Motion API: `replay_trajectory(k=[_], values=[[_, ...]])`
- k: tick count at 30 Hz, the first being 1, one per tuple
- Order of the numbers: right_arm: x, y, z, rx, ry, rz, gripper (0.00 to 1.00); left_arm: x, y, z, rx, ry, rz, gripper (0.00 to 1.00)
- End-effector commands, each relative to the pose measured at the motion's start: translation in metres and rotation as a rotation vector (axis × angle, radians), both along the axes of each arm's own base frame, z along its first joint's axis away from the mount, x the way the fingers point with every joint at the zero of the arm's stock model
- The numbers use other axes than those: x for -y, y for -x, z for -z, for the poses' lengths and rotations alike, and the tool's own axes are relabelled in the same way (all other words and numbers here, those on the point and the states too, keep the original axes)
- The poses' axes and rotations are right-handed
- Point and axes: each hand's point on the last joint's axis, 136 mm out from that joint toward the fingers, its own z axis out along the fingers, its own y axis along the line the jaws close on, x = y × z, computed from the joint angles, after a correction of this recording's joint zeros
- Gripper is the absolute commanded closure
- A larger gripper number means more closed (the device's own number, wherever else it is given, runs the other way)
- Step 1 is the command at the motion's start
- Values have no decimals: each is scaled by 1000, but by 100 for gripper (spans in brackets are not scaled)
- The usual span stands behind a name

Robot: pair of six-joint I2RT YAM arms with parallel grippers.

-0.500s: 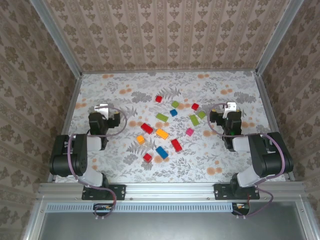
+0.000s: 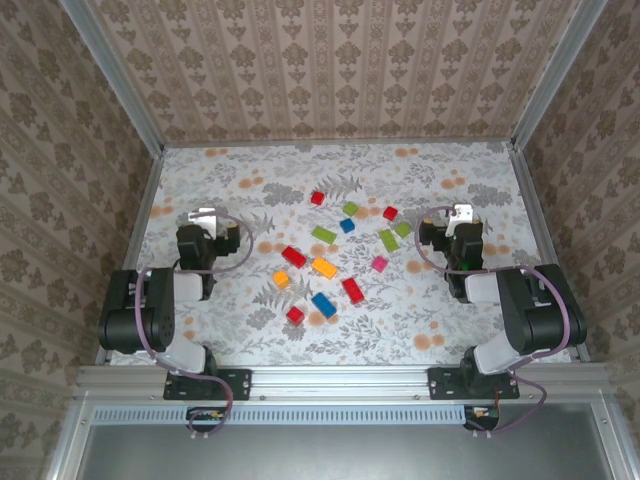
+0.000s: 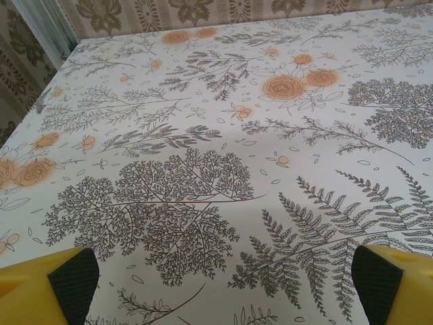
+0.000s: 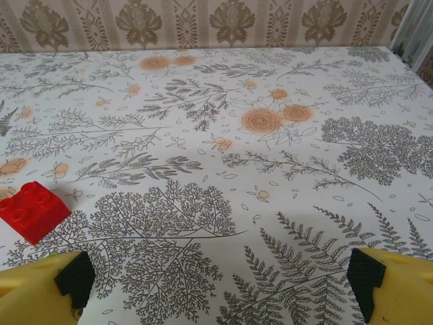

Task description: Assemble a carrot with lego

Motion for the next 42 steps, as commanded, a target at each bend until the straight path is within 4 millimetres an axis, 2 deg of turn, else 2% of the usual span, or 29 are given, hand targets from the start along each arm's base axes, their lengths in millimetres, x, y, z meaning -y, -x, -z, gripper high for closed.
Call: replay_trajectory(k=[1,15,18,20,25,27,32,35,39,42], values=[[6,-4,-4,11,-14,30,0,0,-4,-6,24,-2,12,0],[6,-4,-5,12,-12,31,0,0,-4,-7,26,-3,12,0],[15,-1,-9,25,2,105,0,-4,-5,-11,24,-13,-23,0],[19,1,-12,29,-2,130,0,-6,-3,-18,31,-30,-50,0],[12,-1,-13,25,22,109,0,-8,2,-42,37,-75,-99,0],[13,-1,-12,21,21,111,0,-7,5,-58,58,-86,-105,0],[14,-1,-13,21,17,113,0,-11,23,-112,145,25,-170,0],[14,-1,-14,23,15,110,0,-7,28,-133,177,52,-149,0],[12,-1,-15,24,16,97,0,-1,27,-138,173,71,-116,0],[16,6,-32,22,49,150,0,4,25,-134,154,124,-99,0]])
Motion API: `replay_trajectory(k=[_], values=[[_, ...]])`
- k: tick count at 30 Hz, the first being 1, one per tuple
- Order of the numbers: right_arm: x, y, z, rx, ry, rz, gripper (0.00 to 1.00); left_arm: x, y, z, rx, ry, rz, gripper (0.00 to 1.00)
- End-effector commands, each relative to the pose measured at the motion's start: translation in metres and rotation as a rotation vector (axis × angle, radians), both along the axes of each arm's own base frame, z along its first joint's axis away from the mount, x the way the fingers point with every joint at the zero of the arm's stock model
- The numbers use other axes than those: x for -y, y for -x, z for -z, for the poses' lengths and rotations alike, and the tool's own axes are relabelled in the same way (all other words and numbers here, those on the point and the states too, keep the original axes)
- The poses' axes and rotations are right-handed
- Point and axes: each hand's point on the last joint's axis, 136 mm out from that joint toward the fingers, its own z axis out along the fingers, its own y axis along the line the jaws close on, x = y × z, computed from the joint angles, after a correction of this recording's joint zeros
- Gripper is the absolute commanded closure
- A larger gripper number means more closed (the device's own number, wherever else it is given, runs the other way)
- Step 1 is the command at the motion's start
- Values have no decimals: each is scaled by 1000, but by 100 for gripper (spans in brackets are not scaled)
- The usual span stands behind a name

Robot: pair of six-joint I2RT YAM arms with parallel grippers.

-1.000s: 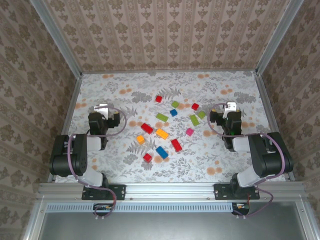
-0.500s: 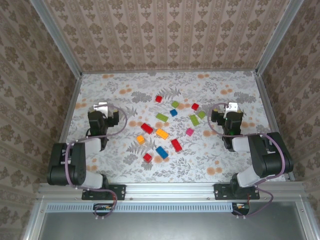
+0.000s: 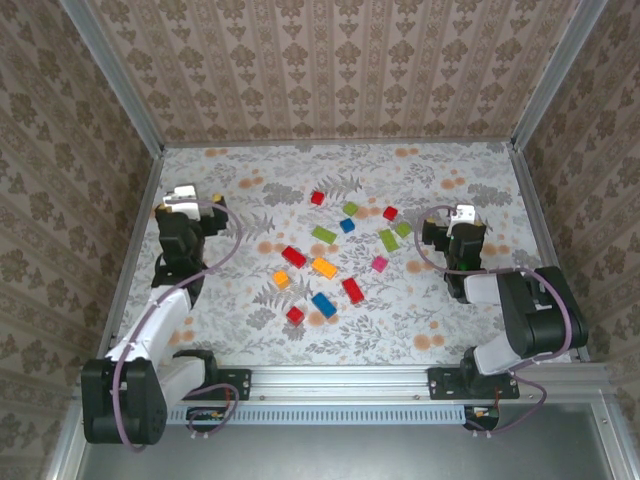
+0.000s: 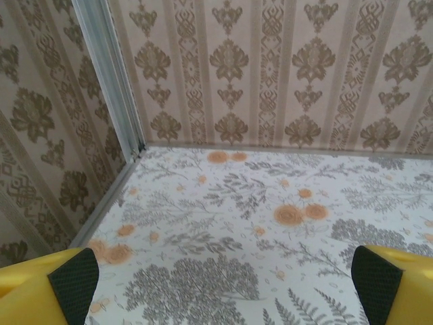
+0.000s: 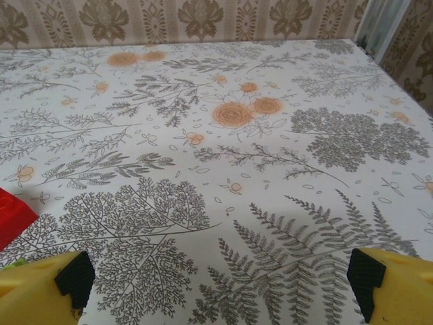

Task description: Assemble a carrot with lego

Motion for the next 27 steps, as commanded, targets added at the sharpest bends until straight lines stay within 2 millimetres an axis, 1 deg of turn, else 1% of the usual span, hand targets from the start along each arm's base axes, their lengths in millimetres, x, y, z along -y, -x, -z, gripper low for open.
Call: replay_trajectory(k=[1,3,5,7,9,10,12,14,15,16,17,18,19,21,23,25,26,27], values=[[4,4,-45,76,23,38,0,5,-2,9,-54,85,14,0],[-3,11,-69,138,20,14,0,3,-5,11,-59,129,-10,0],[-8,16,-97,209,-126,25,0,1,-7,13,-88,165,-33,0],[-9,19,-119,199,-261,64,0,9,-10,9,-111,174,11,0],[-11,26,-136,166,-398,101,0,15,-10,6,-122,209,33,0],[-23,26,-146,160,-439,36,0,17,-9,5,-128,227,43,0],[-59,27,-164,182,-489,-182,0,25,-6,0,-122,237,100,0],[-84,30,-176,172,-547,-314,2,25,0,1,-118,271,109,0],[-92,31,-174,115,-544,-332,4,19,4,2,-111,297,80,0],[-104,30,-173,40,-508,-356,7,5,11,6,-105,344,-5,0],[-117,32,-170,-47,-436,-384,8,-8,19,9,-97,393,-80,0],[-129,35,-165,-122,-357,-412,8,-14,24,8,-78,414,-100,0],[-144,38,-159,-199,-265,-441,7,-14,28,5,-75,416,-79,0],[-170,43,-143,-355,-138,-503,6,-9,36,-2,-95,382,-39,0],[-195,48,-113,-535,-45,-580,8,-14,44,-3,-169,349,-74,0],[-216,48,-89,-643,60,-637,9,-18,49,0,-243,312,-104,0],[-226,49,-78,-676,116,-674,9,-22,52,5,-283,298,-126,0],[-235,49,-71,-695,152,-706,9,-25,53,9,-305,296,-149,0]])
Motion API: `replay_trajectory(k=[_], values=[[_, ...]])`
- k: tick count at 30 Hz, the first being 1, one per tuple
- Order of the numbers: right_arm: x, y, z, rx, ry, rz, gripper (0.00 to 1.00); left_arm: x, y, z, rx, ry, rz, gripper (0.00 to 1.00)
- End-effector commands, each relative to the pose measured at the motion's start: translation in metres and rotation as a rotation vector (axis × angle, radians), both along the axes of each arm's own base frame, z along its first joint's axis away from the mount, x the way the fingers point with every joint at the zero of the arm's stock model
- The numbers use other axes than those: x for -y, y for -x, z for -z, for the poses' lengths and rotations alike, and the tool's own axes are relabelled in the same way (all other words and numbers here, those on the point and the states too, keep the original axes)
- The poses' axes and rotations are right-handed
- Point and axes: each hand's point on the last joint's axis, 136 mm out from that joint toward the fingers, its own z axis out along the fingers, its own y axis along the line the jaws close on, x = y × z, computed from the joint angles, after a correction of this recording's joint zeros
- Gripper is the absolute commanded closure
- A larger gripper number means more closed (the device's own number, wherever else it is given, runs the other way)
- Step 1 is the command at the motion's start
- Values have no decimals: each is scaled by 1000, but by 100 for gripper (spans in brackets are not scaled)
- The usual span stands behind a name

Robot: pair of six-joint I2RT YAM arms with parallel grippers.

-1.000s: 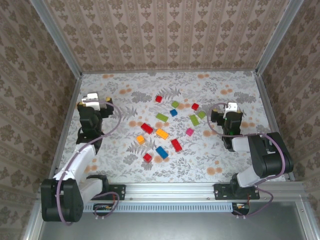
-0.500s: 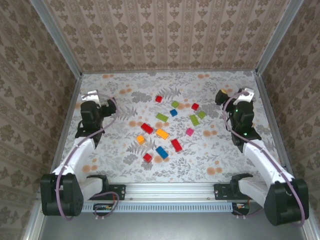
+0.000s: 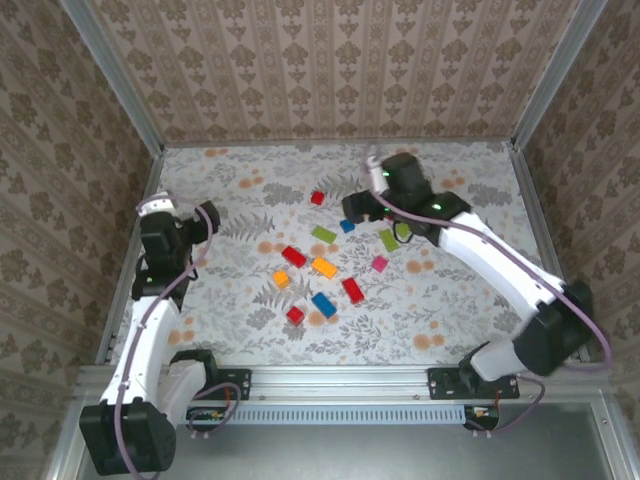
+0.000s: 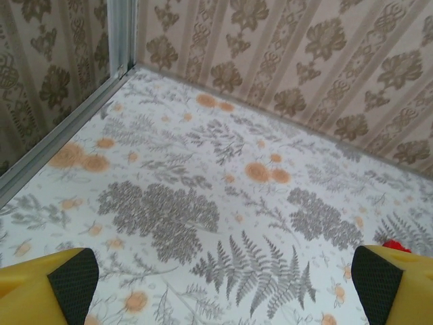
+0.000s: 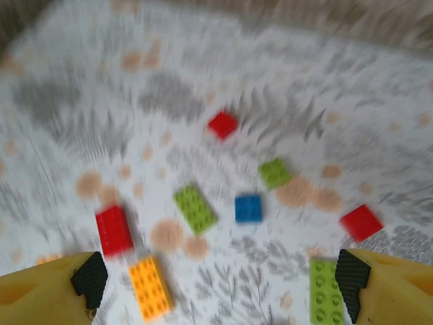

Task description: Assemble a carrot with lego

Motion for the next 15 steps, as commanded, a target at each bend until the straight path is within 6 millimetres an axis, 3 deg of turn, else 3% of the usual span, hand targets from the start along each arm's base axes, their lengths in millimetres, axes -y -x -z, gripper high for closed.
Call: replay_trajectory(k=[1,8,15], values=[[1,35,73,-216,321,-170,11,-11,14,23,-168,-37,-51,0],[-33,23,109,-259,462,-372,17,1,-3,58,-303,16,24,0],[-60,36,134,-333,472,-515,19,2,-7,66,-327,20,28,0]])
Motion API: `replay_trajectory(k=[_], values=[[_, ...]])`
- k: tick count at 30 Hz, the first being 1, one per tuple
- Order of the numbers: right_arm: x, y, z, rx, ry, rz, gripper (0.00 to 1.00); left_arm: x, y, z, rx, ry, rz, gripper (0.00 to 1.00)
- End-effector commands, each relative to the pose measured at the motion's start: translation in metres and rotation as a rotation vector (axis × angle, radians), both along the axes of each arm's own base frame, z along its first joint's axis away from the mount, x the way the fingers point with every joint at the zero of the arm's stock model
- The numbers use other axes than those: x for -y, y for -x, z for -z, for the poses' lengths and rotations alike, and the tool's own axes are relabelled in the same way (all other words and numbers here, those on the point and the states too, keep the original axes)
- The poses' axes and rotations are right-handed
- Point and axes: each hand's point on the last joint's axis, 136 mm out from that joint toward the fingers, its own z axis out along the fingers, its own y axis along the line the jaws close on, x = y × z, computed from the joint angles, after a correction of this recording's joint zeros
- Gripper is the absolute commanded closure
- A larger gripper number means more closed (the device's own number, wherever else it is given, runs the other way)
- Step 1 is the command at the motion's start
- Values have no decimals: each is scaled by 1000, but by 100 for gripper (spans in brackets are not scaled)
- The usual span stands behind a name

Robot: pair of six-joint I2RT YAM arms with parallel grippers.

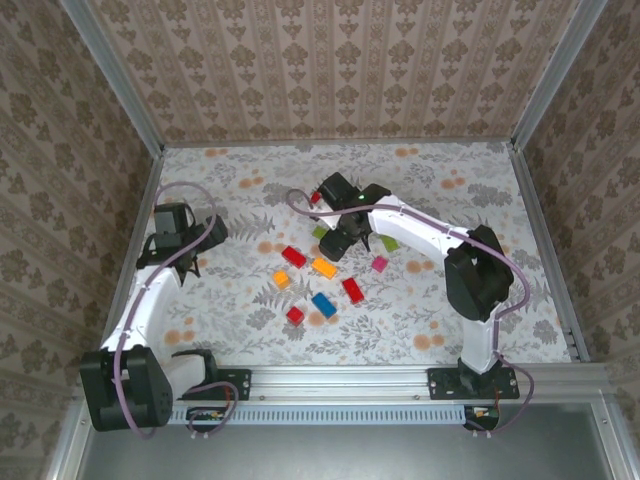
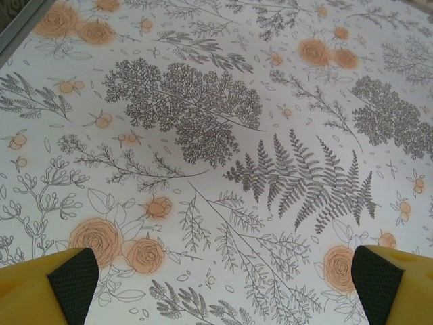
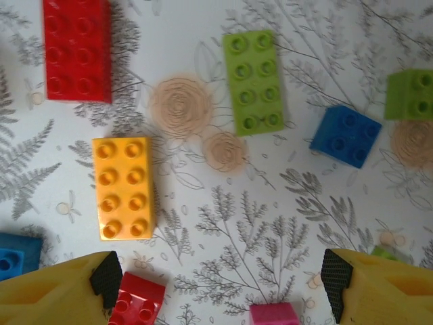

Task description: Assemble a carrot with lego

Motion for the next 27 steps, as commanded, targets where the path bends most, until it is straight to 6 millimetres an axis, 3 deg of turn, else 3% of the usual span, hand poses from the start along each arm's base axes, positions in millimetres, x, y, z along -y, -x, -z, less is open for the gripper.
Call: replay_trajectory(k=[1,9,27], values=[[-10,17,15,-93,19,-103,19,-2,-5,-21,44,-2,4,0],[-28,20,40,-180,60,-159,19,-1,-3,-23,50,5,7,0],[-30,39,72,-282,132,-202,25,1,-3,-21,49,17,12,0]])
